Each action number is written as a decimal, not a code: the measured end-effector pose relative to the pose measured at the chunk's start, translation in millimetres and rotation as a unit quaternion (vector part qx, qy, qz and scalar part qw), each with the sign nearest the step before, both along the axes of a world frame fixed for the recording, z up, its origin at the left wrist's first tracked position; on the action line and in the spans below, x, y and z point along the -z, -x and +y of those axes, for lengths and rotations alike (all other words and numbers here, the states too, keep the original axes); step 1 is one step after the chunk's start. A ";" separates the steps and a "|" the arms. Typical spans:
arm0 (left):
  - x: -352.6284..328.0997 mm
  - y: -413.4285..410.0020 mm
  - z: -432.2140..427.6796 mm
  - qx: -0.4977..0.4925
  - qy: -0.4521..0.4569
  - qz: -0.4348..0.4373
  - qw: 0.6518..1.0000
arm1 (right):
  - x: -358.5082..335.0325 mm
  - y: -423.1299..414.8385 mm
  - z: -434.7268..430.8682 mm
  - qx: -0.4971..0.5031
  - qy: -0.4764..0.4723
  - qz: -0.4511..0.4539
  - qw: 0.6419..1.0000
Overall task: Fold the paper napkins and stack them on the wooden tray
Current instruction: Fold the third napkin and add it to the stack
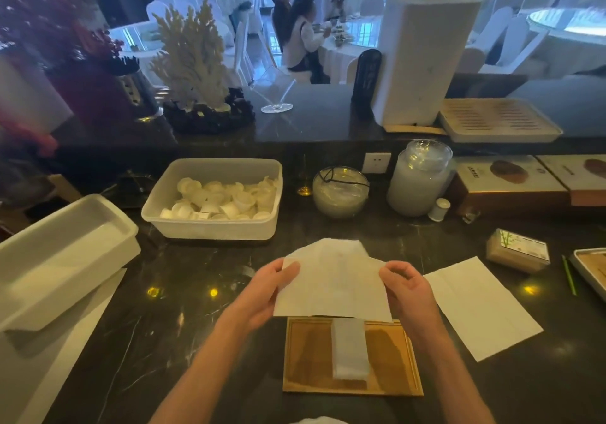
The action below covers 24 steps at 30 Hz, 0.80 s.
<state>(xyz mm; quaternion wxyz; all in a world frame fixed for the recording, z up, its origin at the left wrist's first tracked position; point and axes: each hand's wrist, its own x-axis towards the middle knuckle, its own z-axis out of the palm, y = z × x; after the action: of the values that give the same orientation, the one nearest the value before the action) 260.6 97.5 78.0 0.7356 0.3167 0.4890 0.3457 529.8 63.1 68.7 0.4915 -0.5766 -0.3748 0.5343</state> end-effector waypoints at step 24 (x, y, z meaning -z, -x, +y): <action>-13.6 24.1 -30.3 0.051 -0.135 0.123 0.982 | -7.7 -30.0 -11.2 -0.092 0.047 -0.008 0.995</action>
<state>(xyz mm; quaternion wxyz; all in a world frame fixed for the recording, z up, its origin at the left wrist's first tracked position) 236.5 67.2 91.6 0.6369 0.4783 0.5074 0.3288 559.8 51.9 76.4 0.4097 -0.5665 -0.4042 0.5898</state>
